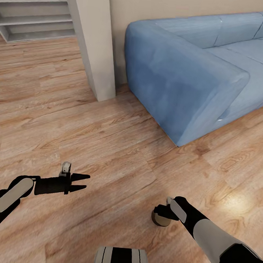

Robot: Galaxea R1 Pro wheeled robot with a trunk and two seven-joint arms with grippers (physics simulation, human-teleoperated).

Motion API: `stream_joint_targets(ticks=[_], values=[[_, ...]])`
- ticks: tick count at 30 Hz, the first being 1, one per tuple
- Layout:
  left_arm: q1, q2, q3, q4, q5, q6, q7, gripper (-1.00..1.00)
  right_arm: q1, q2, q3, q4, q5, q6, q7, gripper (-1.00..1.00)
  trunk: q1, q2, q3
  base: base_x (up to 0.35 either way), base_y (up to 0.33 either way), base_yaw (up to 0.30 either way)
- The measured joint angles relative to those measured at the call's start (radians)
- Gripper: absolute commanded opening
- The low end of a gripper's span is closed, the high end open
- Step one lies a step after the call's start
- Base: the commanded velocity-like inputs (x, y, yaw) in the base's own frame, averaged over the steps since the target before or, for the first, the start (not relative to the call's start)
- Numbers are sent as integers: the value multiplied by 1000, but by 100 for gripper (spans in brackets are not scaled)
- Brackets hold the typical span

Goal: Place each of the two pumpkins and all three candles from the living room inside a cabinet in the living room (use any cabinet), then make sure every cabinet is closed, and position the cauldron so it is next to a table in the living room.

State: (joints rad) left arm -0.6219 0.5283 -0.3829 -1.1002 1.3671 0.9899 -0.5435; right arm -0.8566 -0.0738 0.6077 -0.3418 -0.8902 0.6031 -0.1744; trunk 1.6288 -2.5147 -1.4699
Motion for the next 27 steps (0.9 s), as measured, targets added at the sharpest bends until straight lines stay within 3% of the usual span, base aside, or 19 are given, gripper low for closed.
stream_joint_targets(ticks=[18,19,27], values=[[0,0,0,0,0,0,0,100,0,0,0,0,0,0,0,100,0,0,0,0,0,0],[0,0,0,0,0,0,0,100,0,0,0,0,0,0,0,-100,0,0,0,0,0,0],[0,0,-1,0,0,0,0,100,0,0,0,0,2,0,1,-100,0,0,0,0,0,0]])
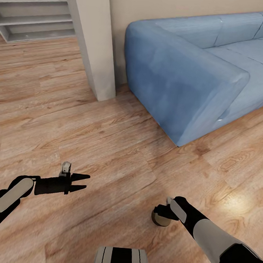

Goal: Place each of the two pumpkins and all three candles from the living room inside a cabinet in the living room (use any cabinet), then make sure every cabinet is closed, and position the cauldron so it is next to a table in the living room.

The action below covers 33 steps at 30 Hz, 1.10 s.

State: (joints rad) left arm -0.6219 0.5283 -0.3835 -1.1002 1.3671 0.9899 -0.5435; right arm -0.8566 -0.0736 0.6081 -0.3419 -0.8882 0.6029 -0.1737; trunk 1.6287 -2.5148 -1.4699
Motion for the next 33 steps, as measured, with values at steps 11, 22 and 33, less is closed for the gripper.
stream_joint_targets(ticks=[11,22,33], values=[[0,0,-1,0,5,0,-1,100,0,14,1,2,72,2,0,-100,0,0,0,0,0,0],[0,0,-1,0,9,0,-1,100,0,15,1,2,72,2,-1,-100,0,0,0,0,0,0],[0,0,-1,1,11,0,-1,100,1,16,1,2,66,0,0,-100,-3,1,23,0,0,0]])
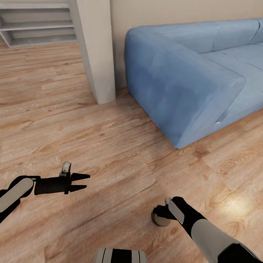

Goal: Place each of the two pumpkins and all three candles from the living room inside a cabinet in the living room (use any cabinet), then make sure every cabinet is closed, and position the cauldron so it is next to a table in the living room.

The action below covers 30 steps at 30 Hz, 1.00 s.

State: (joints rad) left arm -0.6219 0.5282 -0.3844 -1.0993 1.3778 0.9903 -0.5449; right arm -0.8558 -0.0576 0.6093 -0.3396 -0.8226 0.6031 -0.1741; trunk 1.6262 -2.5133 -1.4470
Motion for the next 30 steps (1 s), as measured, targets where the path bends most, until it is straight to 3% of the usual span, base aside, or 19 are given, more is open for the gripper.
stream_joint_targets(ticks=[11,13,15,20,25,30], values=[[0,-8,-16,6,-20,-6,33,100,0,0,0,0,-1,-4,-1,-100,-5,3,43,0,0,0],[0,-15,-20,4,-36,-7,83,100,0,0,0,0,-1,-5,-1,-100,-6,3,50,0,0,0],[0,-23,-18,-1,-57,-9,184,100,0,0,0,0,-1,-11,-1,-100,-7,4,58,0,0,0],[0,-37,6,-19,-63,-10,388,100,0,0,0,0,-1,-15,-1,-100,-9,5,77,0,0,0],[0,-37,54,-42,-66,-10,464,100,0,0,0,0,-1,-15,-1,-100,-11,6,97,0,0,0],[0,-34,60,-46,-67,-8,473,100,0,0,0,0,0,-15,-2,-100,-13,7,116,-152,0,0]])
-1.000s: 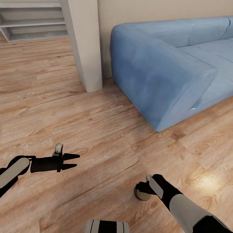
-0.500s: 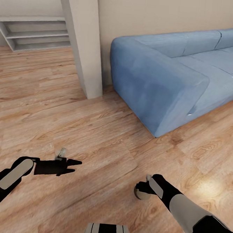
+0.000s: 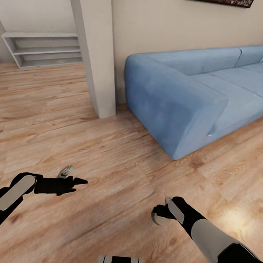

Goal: Place each of the two pumpkins and all three candles from the living room inside a cabinet in the living room (use any cabinet), then make sure every cabinet is closed, and position the cauldron so it is next to a table in the living room.

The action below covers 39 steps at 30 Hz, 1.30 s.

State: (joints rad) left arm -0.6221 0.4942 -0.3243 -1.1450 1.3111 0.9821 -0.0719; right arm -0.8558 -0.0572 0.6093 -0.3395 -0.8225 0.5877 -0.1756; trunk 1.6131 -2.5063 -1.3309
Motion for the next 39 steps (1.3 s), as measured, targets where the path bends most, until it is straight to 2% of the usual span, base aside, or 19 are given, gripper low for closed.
stream_joint_targets(ticks=[28,39], values=[[0,0,0,2,-4,-1,4,100,0,-1,-2,-20,-2,-5,5,-100,-13,7,108,-24,0,0],[0,-1,0,7,-4,-1,4,100,0,-1,-2,-21,-3,-5,6,-100,-55,83,143,-184,129,0]])
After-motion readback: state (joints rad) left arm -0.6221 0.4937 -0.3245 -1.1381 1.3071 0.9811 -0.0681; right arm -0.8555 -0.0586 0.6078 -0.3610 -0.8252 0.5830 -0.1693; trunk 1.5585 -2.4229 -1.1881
